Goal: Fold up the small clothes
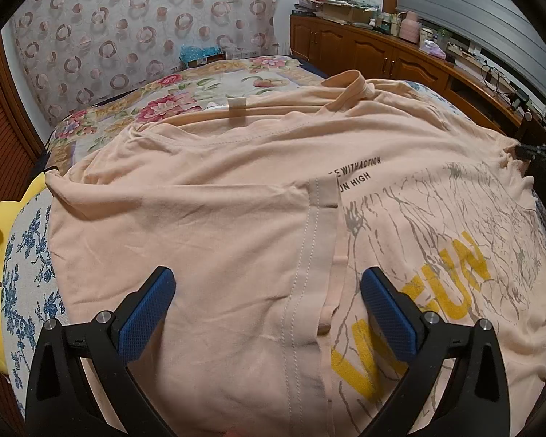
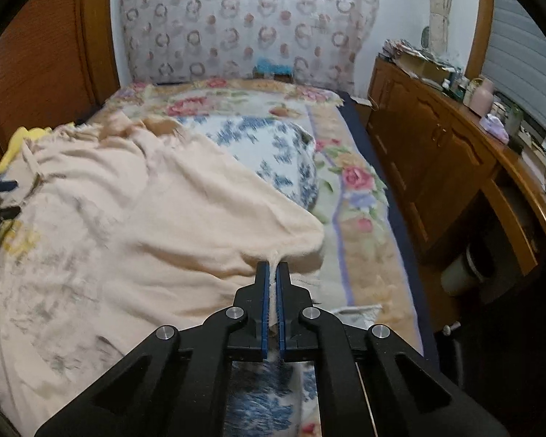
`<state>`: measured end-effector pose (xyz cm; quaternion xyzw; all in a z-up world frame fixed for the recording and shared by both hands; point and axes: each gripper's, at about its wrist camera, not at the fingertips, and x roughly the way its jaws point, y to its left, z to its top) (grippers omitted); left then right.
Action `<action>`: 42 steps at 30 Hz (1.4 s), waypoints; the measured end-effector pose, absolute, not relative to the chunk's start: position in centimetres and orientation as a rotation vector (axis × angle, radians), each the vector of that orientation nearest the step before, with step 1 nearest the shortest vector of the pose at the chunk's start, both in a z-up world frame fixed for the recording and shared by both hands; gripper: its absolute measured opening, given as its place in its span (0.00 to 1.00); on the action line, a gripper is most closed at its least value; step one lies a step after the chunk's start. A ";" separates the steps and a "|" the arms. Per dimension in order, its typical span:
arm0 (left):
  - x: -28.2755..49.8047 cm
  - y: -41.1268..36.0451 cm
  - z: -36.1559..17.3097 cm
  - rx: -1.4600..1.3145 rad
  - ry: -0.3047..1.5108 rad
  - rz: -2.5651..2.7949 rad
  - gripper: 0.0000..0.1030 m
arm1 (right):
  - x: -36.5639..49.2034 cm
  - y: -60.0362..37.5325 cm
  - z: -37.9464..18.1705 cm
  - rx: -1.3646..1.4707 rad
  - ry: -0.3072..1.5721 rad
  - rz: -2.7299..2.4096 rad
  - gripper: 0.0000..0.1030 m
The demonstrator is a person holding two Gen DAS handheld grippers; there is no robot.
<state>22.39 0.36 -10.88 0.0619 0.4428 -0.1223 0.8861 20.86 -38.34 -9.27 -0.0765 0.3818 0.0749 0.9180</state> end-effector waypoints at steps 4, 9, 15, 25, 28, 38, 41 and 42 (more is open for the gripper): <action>22.4 0.4 -10.9 0.130 0.921 -0.253 1.00 | 20.3 -36.8 -8.0 -0.129 0.728 0.229 0.03; 22.1 1.3 -10.4 0.105 0.913 -0.229 1.00 | 19.9 -33.0 -6.1 -0.112 0.674 0.371 0.03; 20.9 3.8 -8.3 0.044 0.852 -0.196 1.00 | 19.9 -26.8 -5.5 -0.105 0.658 0.572 0.03; 19.5 5.4 -8.1 0.007 0.843 -0.176 1.00 | 22.5 -25.7 -7.7 -0.159 0.725 0.461 0.25; 19.3 5.2 -8.3 -0.006 0.841 -0.187 1.00 | 22.8 -27.1 -8.2 -0.134 0.747 0.419 0.32; 18.9 4.6 -8.4 -0.021 0.844 -0.207 1.00 | 24.9 -24.2 -9.0 -0.106 0.827 0.509 0.32; 18.6 4.8 -8.4 -0.018 0.845 -0.201 1.00 | 26.2 -22.7 -10.1 -0.145 0.863 0.533 0.32; 18.5 5.0 -8.4 -0.020 0.846 -0.199 1.00 | 26.5 -22.2 -10.4 -0.155 0.876 0.539 0.32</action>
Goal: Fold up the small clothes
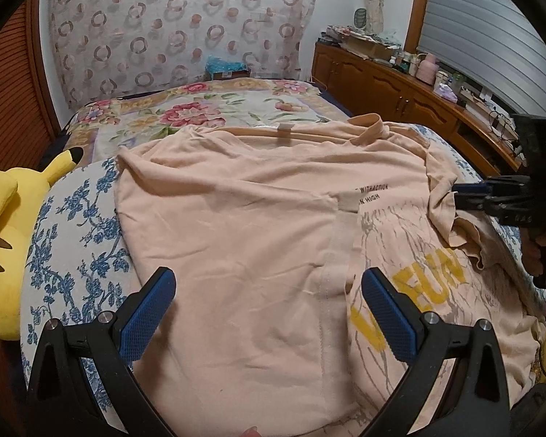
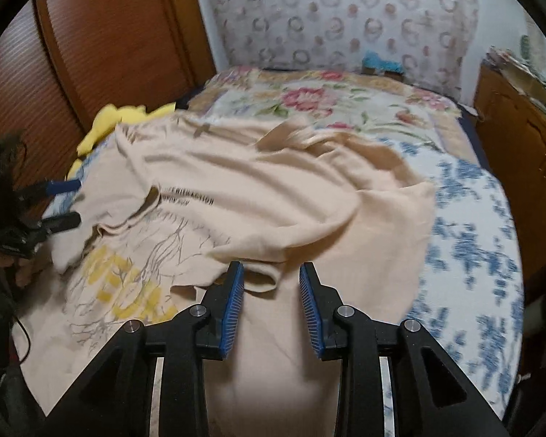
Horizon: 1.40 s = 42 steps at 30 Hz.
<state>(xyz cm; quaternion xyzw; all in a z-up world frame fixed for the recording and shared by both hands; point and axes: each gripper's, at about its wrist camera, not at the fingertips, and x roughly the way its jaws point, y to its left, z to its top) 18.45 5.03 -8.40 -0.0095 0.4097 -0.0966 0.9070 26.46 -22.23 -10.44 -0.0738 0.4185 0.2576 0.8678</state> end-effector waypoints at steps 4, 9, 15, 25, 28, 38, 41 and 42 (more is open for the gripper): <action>18.1 5.7 -8.5 -0.032 0.852 -0.186 1.00 | 28.5 -20.3 -11.0 -0.164 0.899 0.600 0.09; 17.7 6.4 -8.6 -0.036 0.857 -0.167 1.00 | 30.0 -18.1 -9.6 -0.165 0.842 0.691 0.04; 17.4 6.9 -8.6 -0.046 0.858 -0.154 1.00 | 31.5 -15.8 -7.2 -0.137 0.737 0.718 0.04; 17.1 6.7 -8.6 -0.049 0.854 -0.161 1.00 | 30.0 -17.4 -8.9 -0.214 0.771 0.572 0.31; 16.9 6.1 -8.4 -0.050 0.847 -0.175 1.00 | 28.1 -18.8 -9.1 -0.210 0.775 0.541 0.31; 16.9 1.4 -7.5 -0.051 0.834 -0.315 0.93 | 23.4 -23.2 -10.6 -0.219 0.839 0.398 0.31; 17.1 -0.8 -7.4 -0.030 0.841 -0.362 0.85 | 22.3 -24.1 -10.5 -0.198 0.833 0.374 0.31; 17.1 -1.6 -7.3 -0.032 0.832 -0.388 0.79 | 21.9 -24.5 -10.4 -0.198 0.830 0.367 0.31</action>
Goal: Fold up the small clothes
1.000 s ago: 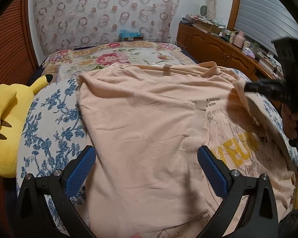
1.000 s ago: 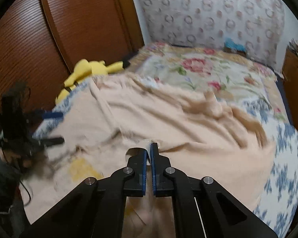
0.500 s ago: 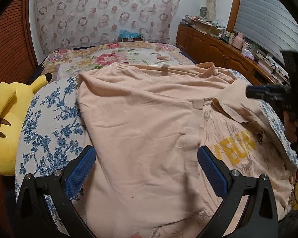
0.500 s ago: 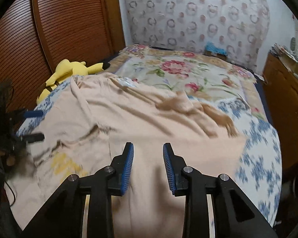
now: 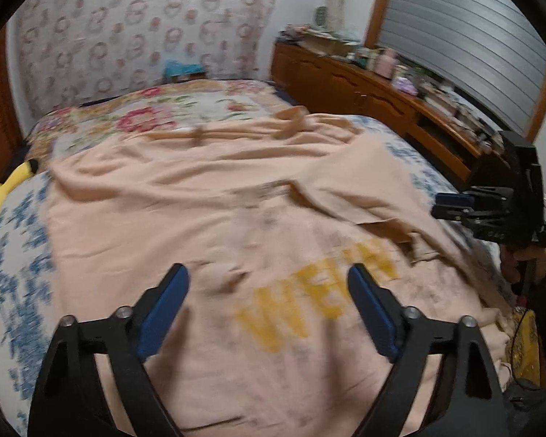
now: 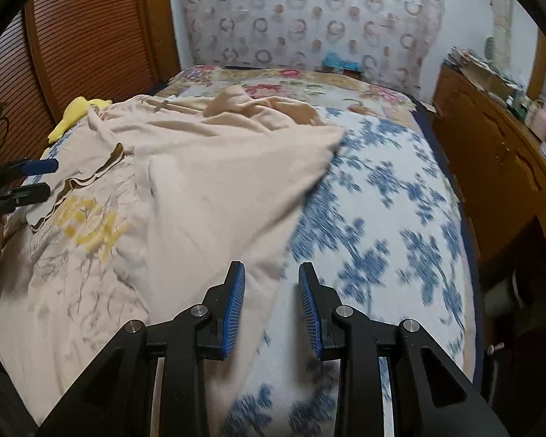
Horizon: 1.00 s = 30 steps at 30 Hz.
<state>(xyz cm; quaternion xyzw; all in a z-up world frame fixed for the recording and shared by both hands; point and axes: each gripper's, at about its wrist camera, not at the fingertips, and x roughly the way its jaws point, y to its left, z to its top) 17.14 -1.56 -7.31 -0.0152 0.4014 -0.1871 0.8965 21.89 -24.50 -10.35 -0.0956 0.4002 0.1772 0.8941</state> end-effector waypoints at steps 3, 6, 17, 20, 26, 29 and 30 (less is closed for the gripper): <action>17.7 -4.1 -7.4 -0.022 0.859 -0.457 0.69 | 20.9 -24.9 -10.6 -0.209 0.820 0.329 0.31; 18.0 -6.3 -7.4 0.004 0.860 -0.510 0.64 | 20.2 -25.2 -11.0 -0.187 0.818 0.309 0.31; 17.8 -12.1 -8.2 0.050 0.923 -0.668 0.51 | 19.1 -24.6 -11.6 -0.169 0.795 0.282 0.32; 18.3 -13.1 -8.8 0.048 0.947 -0.687 0.42 | 18.7 -24.9 -11.8 -0.177 0.794 0.285 0.36; 18.5 -13.4 -8.8 0.012 0.953 -0.713 0.09 | 18.4 -24.8 -12.0 -0.181 0.798 0.312 0.47; 17.8 -13.3 -8.5 0.040 0.935 -0.708 0.04 | 18.7 -25.3 -11.9 -0.175 0.799 0.317 0.48; 17.5 -12.9 -8.1 0.033 0.925 -0.704 0.04 | 18.7 -25.3 -11.9 -0.172 0.799 0.322 0.49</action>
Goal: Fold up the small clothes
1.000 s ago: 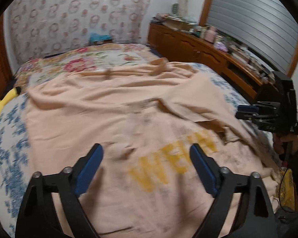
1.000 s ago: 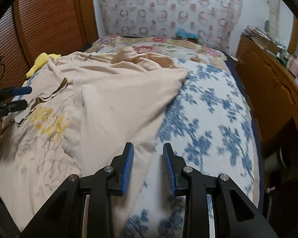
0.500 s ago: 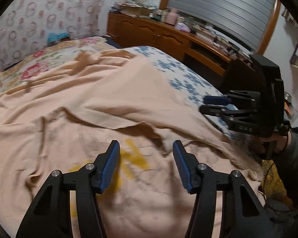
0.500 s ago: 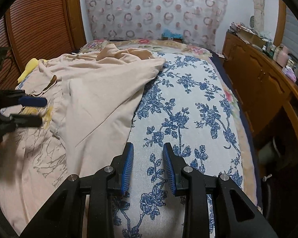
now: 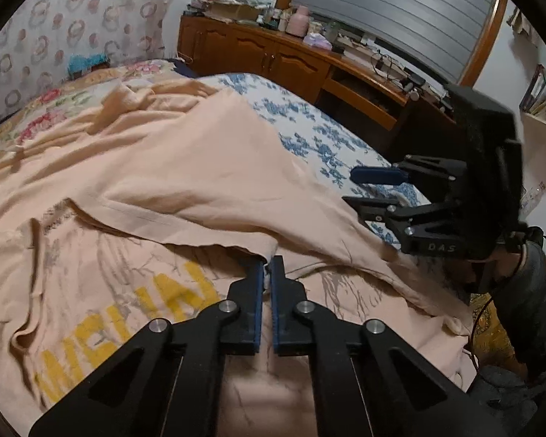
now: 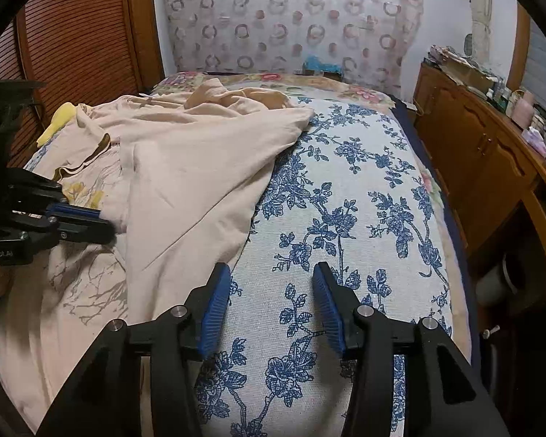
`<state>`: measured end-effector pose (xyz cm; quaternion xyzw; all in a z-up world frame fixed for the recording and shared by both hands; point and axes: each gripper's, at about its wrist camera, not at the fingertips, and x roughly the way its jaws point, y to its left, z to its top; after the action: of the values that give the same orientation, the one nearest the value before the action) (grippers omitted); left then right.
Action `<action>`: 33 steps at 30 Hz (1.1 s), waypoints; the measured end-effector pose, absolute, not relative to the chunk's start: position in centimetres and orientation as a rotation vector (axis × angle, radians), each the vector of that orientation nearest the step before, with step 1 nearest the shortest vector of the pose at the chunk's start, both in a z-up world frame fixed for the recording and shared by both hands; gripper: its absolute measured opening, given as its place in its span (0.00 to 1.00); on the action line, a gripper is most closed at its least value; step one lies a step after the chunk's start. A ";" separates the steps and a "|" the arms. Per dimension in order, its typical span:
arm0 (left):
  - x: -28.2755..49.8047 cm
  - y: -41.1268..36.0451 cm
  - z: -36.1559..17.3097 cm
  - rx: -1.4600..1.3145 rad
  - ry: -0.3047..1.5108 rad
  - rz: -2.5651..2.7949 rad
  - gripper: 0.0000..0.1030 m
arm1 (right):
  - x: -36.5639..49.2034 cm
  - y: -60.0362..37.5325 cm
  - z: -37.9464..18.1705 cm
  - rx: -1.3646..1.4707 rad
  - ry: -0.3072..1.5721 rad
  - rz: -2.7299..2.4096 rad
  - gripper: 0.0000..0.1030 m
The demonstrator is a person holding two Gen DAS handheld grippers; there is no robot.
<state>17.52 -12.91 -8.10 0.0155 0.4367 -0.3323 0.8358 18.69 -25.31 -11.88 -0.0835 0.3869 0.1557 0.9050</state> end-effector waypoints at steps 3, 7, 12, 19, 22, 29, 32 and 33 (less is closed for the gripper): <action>16.7 -11.7 -7.0 0.025 0.896 -0.689 0.04 | 18.9 -25.3 -11.8 -0.175 0.800 0.323 0.50; 16.2 -10.8 -6.5 0.038 0.891 -0.653 0.04 | 19.1 -25.3 -11.8 -0.175 0.801 0.324 0.51; 16.7 -9.7 -6.6 0.050 0.902 -0.583 0.09 | 19.1 -25.3 -11.8 -0.179 0.801 0.327 0.52; 17.6 -5.8 -5.5 0.030 0.850 -0.473 0.46 | 19.2 -25.4 -11.8 -0.187 0.800 0.326 0.53; 18.1 -3.7 -5.1 0.043 0.819 -0.384 0.65 | 19.3 -25.5 -11.8 -0.193 0.800 0.327 0.53; 20.3 2.0 -5.7 0.008 0.828 -0.242 0.76 | 21.6 -25.8 -10.7 -0.163 0.787 0.356 0.53; 21.1 4.0 -6.2 -0.015 0.835 -0.186 0.77 | 23.4 -25.7 -10.4 -0.161 0.779 0.361 0.53; 21.5 4.8 -6.5 -0.025 0.840 -0.163 0.77 | 24.1 -25.6 -10.3 -0.165 0.780 0.363 0.53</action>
<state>21.54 4.84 -6.49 -0.0120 0.4075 -0.0792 0.9097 24.09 -25.56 -10.31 -0.0797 0.3778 0.1756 0.9056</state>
